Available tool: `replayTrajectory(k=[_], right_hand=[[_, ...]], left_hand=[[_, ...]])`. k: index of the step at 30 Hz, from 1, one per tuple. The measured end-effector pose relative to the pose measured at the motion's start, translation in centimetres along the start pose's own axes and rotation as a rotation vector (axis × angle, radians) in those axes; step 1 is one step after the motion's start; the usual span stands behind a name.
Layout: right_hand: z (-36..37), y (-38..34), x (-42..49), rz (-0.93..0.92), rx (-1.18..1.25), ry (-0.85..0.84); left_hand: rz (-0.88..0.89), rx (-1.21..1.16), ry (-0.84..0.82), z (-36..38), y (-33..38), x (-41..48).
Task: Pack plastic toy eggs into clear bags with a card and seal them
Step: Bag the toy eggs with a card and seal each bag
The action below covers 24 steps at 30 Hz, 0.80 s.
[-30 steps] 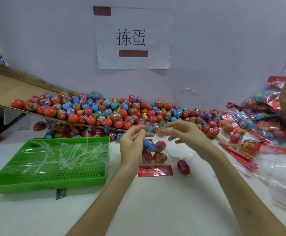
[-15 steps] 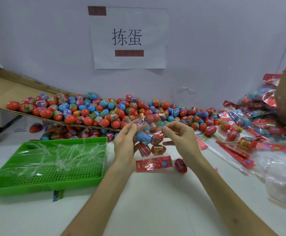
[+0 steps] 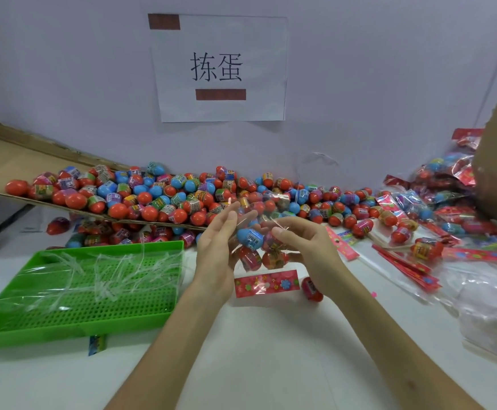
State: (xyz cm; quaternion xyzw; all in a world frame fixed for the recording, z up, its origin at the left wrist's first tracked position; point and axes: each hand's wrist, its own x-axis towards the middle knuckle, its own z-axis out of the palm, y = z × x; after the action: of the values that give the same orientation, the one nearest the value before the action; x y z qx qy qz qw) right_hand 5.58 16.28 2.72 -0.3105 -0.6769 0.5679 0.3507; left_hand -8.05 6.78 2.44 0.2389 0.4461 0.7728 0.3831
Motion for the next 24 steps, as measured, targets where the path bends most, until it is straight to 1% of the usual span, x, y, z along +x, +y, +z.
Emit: replayTrajectory(k=[5, 7, 12, 17, 21, 24], right_hand=[[-0.6, -0.2, -0.1, 0.031, 0.114, -0.002], [-0.6, -0.4, -0.2, 0.019, 0.128, -0.015], [-0.7, -0.8, -0.6, -0.023, 0.198, -0.054], [-0.6, -1.1, -0.8, -0.064, 0.297, -0.117], [-0.3, -1.3, -1.0, -0.001, 0.366, -0.138], [-0.2, -1.3, -1.0, 0.07, 0.445, -0.141]], left_hand=[[-0.123, 0.149, -0.216, 0.1, 0.5, -0.3], [-0.143, 0.142, -0.266, 0.1, 0.4, -0.4], [-0.158, 0.036, -0.254, 0.0, -0.1, -0.5], [-0.156, -0.041, -0.332, -0.2, 0.0, -0.8], [-0.147, -0.104, -0.364, 0.0, -0.4, -1.1], [-0.149, -0.161, -0.428, 0.1, -0.6, -1.3]])
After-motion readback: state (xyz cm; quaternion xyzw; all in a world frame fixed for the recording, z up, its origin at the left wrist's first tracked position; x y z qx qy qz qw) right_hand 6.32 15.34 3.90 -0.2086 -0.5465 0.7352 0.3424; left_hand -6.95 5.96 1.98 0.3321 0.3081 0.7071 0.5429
